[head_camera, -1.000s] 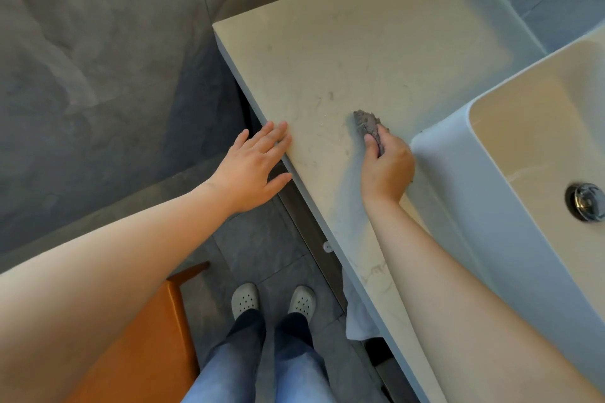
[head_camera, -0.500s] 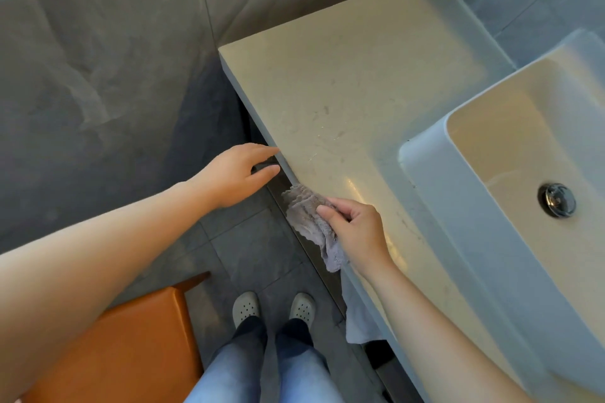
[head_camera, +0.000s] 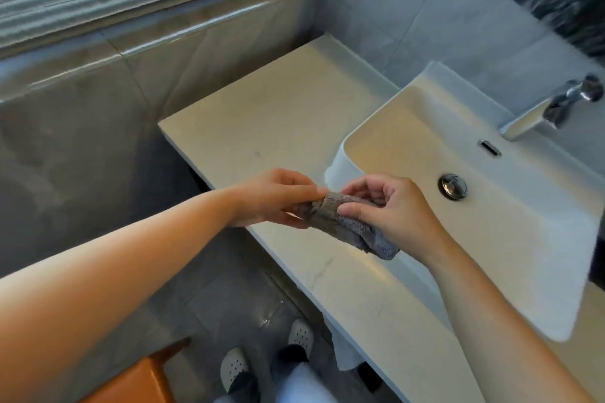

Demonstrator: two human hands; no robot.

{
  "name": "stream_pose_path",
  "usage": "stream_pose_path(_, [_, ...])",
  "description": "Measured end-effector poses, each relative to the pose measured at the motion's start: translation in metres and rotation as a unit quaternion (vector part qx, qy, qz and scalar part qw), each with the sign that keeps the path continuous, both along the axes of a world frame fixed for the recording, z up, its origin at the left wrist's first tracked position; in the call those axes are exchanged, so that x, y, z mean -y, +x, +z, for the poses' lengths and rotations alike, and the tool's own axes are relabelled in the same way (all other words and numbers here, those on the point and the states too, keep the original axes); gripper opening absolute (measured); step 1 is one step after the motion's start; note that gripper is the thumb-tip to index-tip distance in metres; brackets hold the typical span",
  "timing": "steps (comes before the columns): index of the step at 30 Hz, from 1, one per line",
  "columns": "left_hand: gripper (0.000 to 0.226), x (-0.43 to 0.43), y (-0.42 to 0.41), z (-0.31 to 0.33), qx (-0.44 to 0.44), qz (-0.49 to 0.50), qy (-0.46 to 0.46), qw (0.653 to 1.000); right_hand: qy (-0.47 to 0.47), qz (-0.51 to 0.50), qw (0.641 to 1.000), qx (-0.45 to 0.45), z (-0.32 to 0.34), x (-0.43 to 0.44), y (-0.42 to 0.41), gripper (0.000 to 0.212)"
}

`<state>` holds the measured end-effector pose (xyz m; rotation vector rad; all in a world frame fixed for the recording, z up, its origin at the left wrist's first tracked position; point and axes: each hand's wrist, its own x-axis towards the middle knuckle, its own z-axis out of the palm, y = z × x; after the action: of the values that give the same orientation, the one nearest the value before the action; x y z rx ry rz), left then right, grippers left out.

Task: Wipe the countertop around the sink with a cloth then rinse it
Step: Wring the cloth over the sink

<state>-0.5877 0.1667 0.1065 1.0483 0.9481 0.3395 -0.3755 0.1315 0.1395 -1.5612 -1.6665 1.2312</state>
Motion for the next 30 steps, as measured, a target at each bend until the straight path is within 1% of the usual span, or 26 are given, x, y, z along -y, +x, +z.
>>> stream_pose_path(4, [0.036, -0.015, 0.045, 0.023, -0.039, -0.083, 0.02, 0.996, 0.01, -0.046, 0.999, -0.013, 0.008, 0.001, 0.048, 0.017])
stream_pose_path(8, [0.035, -0.032, 0.1, 0.045, -0.053, -0.155, 0.02, 0.986, 0.028, -0.072, 0.997, -0.028, 0.017, -0.003, 0.096, 0.015])
stream_pose_path(10, [0.034, -0.042, 0.126, 0.052, -0.071, -0.175, 0.049, 0.981, 0.049, -0.088, 0.995, -0.027, 0.022, -0.006, 0.121, 0.013])
stream_pose_path(12, [0.034, -0.053, 0.151, 0.057, -0.078, -0.175, 0.079, 0.978, 0.06, -0.101, 0.993, -0.025, 0.023, -0.008, 0.148, 0.007])
stream_pose_path(13, [0.034, -0.058, 0.162, 0.059, -0.073, -0.165, 0.084, 0.98, 0.058, -0.111, 0.992, -0.032, 0.023, -0.008, 0.161, 0.007])
stream_pose_path(14, [0.034, -0.062, 0.172, 0.061, -0.064, -0.151, 0.08, 0.983, 0.052, -0.122, 0.99, -0.049, 0.021, -0.006, 0.173, 0.012])
stream_pose_path(17, [0.033, -0.069, 0.199, 0.062, -0.027, -0.108, 0.041, 0.993, 0.042, -0.162, 0.979, -0.118, 0.008, -0.002, 0.198, 0.024])
stream_pose_path(19, [0.04, -0.073, 0.209, 0.062, -0.005, -0.102, -0.007, 0.995, 0.073, -0.205, 0.966, -0.137, 0.0, -0.002, 0.201, 0.02])
stream_pose_path(20, [0.049, -0.075, 0.212, 0.061, 0.01, -0.114, -0.054, 0.992, 0.106, -0.228, 0.959, -0.13, -0.003, -0.002, 0.202, 0.015])
stream_pose_path(22, [0.07, -0.08, 0.218, 0.061, 0.043, -0.169, -0.165, 0.971, 0.182, -0.251, 0.944, -0.11, -0.004, -0.006, 0.198, 0.009])
stream_pose_path(23, [0.076, -0.082, 0.221, 0.061, 0.055, -0.205, -0.203, 0.956, 0.219, -0.245, 0.939, -0.098, -0.002, -0.008, 0.195, 0.009])
stream_pose_path(24, [0.081, -0.084, 0.225, 0.061, 0.058, -0.238, -0.224, 0.943, 0.257, -0.23, 0.935, -0.078, -0.001, -0.01, 0.194, 0.01])
stream_pose_path(25, [0.082, -0.084, 0.229, 0.061, 0.052, -0.264, -0.229, 0.936, 0.291, -0.214, 0.931, -0.051, -0.001, -0.013, 0.194, 0.012])
stream_pose_path(27, [0.076, -0.084, 0.239, 0.063, 0.023, -0.29, -0.215, 0.932, 0.335, -0.207, 0.919, -0.008, -0.003, -0.019, 0.198, 0.012])
stream_pose_path(29, [0.066, -0.083, 0.249, 0.065, -0.025, -0.29, -0.154, 0.944, 0.346, -0.212, 0.914, 0.008, -0.007, -0.024, 0.207, 0.016])
stream_pose_path(30, [0.058, -0.082, 0.254, 0.065, -0.056, -0.289, -0.096, 0.951, 0.342, -0.207, 0.916, 0.016, -0.009, -0.027, 0.212, 0.019])
